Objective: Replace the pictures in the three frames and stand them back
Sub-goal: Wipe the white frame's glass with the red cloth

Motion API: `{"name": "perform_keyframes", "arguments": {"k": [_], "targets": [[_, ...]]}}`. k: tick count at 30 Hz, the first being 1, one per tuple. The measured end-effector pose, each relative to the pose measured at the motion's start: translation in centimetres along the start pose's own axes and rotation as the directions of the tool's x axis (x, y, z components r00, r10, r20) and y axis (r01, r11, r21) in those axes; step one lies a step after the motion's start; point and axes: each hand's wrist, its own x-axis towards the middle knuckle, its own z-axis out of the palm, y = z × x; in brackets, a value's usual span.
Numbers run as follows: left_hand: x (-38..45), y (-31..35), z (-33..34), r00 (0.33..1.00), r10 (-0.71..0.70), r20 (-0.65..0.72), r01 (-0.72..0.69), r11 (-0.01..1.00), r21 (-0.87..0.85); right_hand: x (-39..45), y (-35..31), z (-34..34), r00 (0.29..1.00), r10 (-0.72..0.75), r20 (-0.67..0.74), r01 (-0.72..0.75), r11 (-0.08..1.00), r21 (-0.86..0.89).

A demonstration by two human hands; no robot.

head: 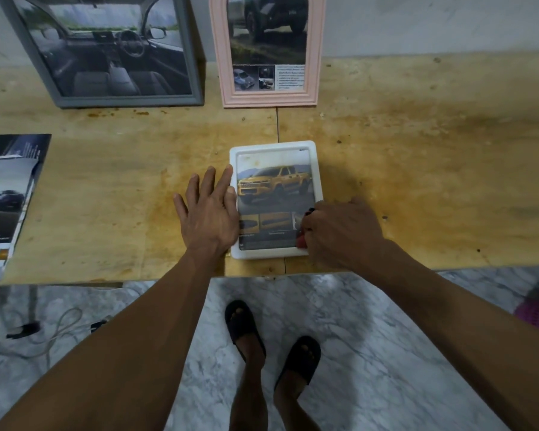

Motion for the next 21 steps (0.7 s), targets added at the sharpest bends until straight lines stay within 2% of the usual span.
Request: {"name": "perform_keyframes", "arguments": {"k": [3, 5, 6, 8, 9, 11, 13, 15, 21], "targets": [[-0.1, 0.1, 0.0, 1.000, 0.003, -0.002, -0.003, 1.000, -0.009, 0.6, 0.5, -1.6, 0.990, 0.065, 0.127, -0.063, 0.998, -0.015], [-0.1, 0.1, 0.0, 1.000, 0.001, 0.003, -0.001, 1.000, -0.011, 0.4, 1.8, -2.7, 0.945, 0.179, 0.274, -0.189, 0.982, 0.009], [-0.1, 0.0, 0.0, 1.000, 0.000, 0.006, 0.000, 1.000, -0.011, 0.1, 2.8, -3.1, 0.917, 0.246, 0.315, -0.284, 0.956, 0.079], [0.0, 0.0, -0.1, 1.000, 0.004, 0.007, -0.004, 1.000, -0.009, -0.8, 4.9, -2.9, 0.888, 0.384, 0.254, -0.449, 0.842, 0.298], [0.0, 0.0, -0.1, 1.000, 0.007, 0.007, -0.007, 1.000, -0.009, -1.3, 5.6, -2.5, 0.876, 0.458, 0.154, -0.478, 0.778, 0.408], [0.0, -0.1, -0.3, 1.000, 0.006, 0.018, -0.006, 1.000, -0.020, -2.0, 6.0, -1.6, 0.815, 0.579, -0.025, -0.486, 0.706, 0.516], [-0.1, 0.1, -0.3, 0.999, 0.009, 0.031, -0.008, 0.999, -0.032, -2.4, 5.4, -0.7, 0.746, 0.661, -0.081, -0.531, 0.664, 0.526], [0.0, 0.1, -0.4, 0.999, 0.019, 0.046, -0.017, 0.999, -0.038, -2.9, 4.2, 0.5, 0.717, 0.695, -0.057, -0.583, 0.642, 0.498], [0.4, 0.0, -0.6, 0.997, 0.032, 0.071, -0.032, 0.999, 0.000, -4.3, 1.2, 4.1, 0.762, 0.647, -0.016, -0.614, 0.731, 0.297]]}}
